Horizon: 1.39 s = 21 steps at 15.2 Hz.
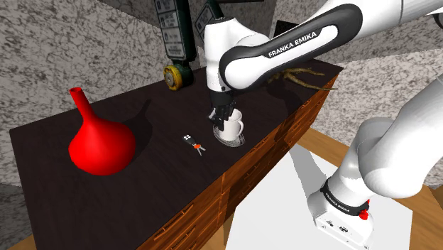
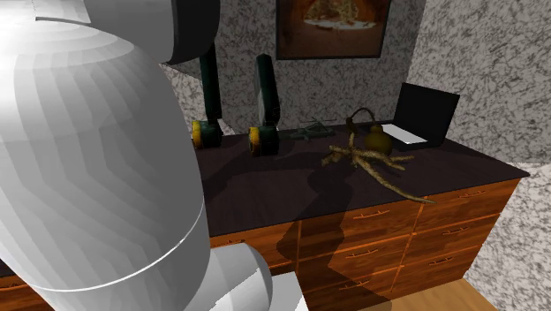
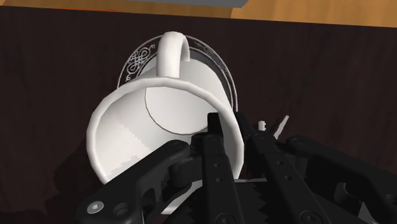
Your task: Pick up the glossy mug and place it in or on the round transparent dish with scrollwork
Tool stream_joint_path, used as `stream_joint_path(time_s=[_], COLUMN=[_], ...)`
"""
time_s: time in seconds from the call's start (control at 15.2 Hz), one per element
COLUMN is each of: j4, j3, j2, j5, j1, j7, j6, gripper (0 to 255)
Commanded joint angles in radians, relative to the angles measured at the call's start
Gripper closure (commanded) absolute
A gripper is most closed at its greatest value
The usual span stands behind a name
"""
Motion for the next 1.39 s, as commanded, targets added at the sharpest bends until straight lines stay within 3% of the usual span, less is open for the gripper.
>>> stream_joint_path(time_s=[0.0, 0.13, 0.2, 0.53, 0.79, 1.32], j4=[0.000, 0.000, 0.000, 0.000, 0.093, 0.093], j3=[0.000, 0.000, 0.000, 0.000, 0.000, 0.000], j2=[0.000, 0.000, 0.000, 0.000, -0.038, -0.038], j5=[0.000, 0.000, 0.000, 0.000, 0.006, 0.006], j1=[0.000, 0.000, 0.000, 0.000, 0.002, 0.002], j7=[0.000, 0.000, 0.000, 0.000, -0.005, -0.005], j6=[0.001, 0.001, 0.001, 0.001, -0.131, -0.131], gripper=[255, 255, 0, 0, 0, 0])
